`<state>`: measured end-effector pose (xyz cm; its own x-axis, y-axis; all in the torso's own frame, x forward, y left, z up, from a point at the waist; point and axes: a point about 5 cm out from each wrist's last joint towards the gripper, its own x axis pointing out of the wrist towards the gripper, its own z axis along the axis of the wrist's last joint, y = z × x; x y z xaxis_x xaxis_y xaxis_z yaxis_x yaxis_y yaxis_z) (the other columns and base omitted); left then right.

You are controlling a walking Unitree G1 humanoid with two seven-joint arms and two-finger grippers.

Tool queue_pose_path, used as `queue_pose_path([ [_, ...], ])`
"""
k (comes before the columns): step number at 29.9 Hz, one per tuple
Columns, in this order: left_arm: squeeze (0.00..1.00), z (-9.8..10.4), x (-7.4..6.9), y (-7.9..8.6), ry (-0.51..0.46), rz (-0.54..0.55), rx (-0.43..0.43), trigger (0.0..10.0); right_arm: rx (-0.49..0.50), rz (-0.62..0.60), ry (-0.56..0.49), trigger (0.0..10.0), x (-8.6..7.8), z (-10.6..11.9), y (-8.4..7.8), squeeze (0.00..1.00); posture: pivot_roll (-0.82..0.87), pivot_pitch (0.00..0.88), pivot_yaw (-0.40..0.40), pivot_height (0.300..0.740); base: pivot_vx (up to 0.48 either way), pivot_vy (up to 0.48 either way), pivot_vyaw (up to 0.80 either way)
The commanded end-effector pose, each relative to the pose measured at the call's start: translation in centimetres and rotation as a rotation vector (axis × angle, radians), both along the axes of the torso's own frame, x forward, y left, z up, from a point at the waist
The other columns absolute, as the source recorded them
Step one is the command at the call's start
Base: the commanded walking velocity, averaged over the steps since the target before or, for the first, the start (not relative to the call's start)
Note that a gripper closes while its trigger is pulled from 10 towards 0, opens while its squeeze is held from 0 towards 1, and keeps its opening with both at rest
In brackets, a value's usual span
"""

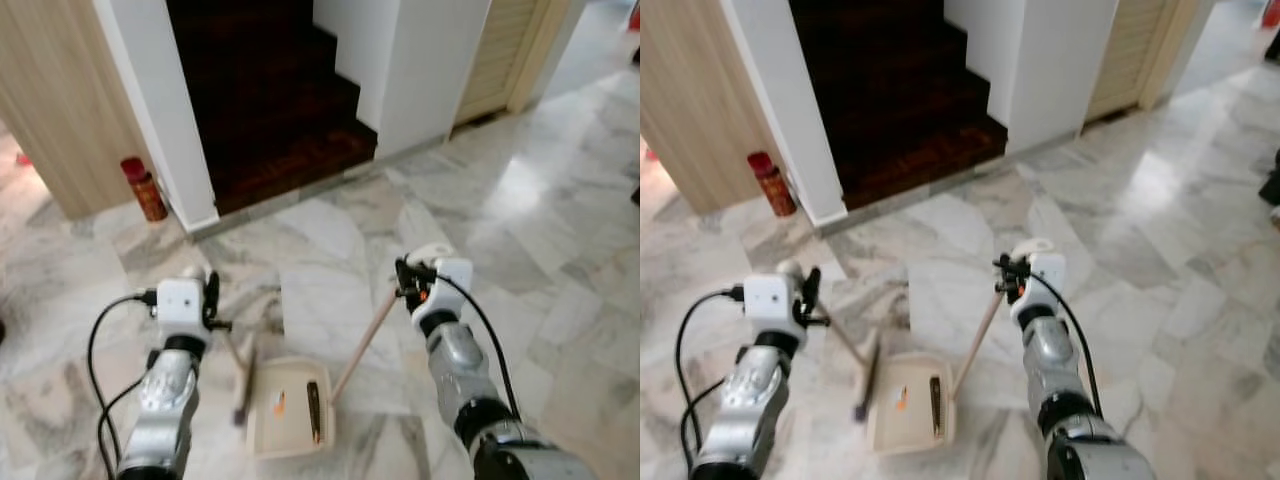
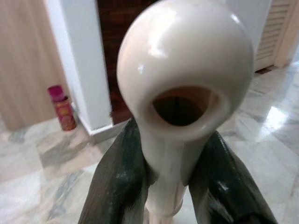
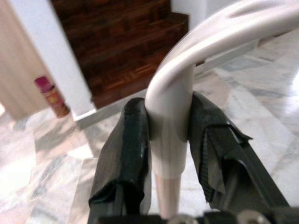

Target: Sweep floor

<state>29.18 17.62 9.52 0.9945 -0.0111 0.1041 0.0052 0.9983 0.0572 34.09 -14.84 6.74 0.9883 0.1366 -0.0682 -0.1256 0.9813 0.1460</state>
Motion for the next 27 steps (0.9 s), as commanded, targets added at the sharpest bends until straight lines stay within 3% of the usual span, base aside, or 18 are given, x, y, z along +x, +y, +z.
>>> queue_pose_path([
  [1, 0.0, 1.18, 0.25, 0.71, -0.052, 0.018, 0.025, 10.0, 0.002, 0.016, -0.056, 10.0, 0.75, 1.38, 0.54, 0.0, -0.02, 0.006, -0.008, 0.74, 0.0, 0.409, 0.0],
  [22, 0.0, 1.03, 0.25, 0.37, -0.043, -0.001, 0.035, 10.0, -0.02, 0.05, -0.052, 10.0, 0.33, 0.91, 0.82, 0.0, -0.02, 0.0, 0.0, 0.74, 0.0, 0.408, 0.0],
  [27, 0.0, 1.0, 0.26, 0.29, -0.042, -0.008, 0.034, 10.0, -0.029, 0.053, -0.054, 10.0, 0.27, 0.87, 0.8, 0.0, -0.03, 0.0, 0.002, 0.74, 0.0, 0.41, 0.69],
])
